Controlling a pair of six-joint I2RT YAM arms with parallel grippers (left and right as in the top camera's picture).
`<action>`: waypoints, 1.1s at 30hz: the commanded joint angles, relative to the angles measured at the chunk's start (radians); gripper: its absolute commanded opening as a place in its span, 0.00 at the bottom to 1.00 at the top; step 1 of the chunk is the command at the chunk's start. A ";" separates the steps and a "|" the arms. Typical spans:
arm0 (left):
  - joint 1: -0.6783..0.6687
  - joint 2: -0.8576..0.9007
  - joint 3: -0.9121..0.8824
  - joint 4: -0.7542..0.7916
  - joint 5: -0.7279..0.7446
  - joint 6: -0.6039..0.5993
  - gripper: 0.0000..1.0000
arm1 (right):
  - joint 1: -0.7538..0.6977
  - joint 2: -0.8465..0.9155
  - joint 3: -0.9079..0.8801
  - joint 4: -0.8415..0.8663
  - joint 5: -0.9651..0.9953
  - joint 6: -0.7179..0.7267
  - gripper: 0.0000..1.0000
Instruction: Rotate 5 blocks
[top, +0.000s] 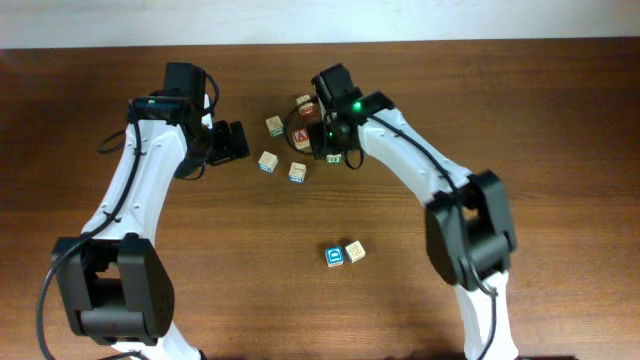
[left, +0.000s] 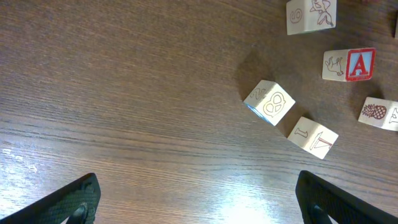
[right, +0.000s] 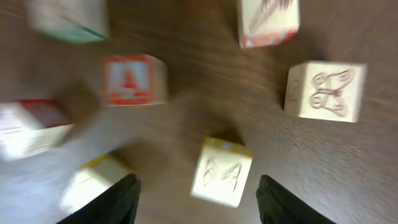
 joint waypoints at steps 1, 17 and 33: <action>0.000 0.003 0.018 -0.001 -0.007 0.016 0.99 | -0.026 0.049 0.047 0.007 0.019 0.011 0.61; 0.000 0.003 0.018 -0.001 -0.007 0.016 0.99 | -0.024 0.083 0.046 -0.019 -0.018 0.003 0.38; 0.000 0.003 0.018 -0.001 -0.007 0.016 0.99 | -0.014 0.087 0.046 -0.049 -0.018 0.015 0.19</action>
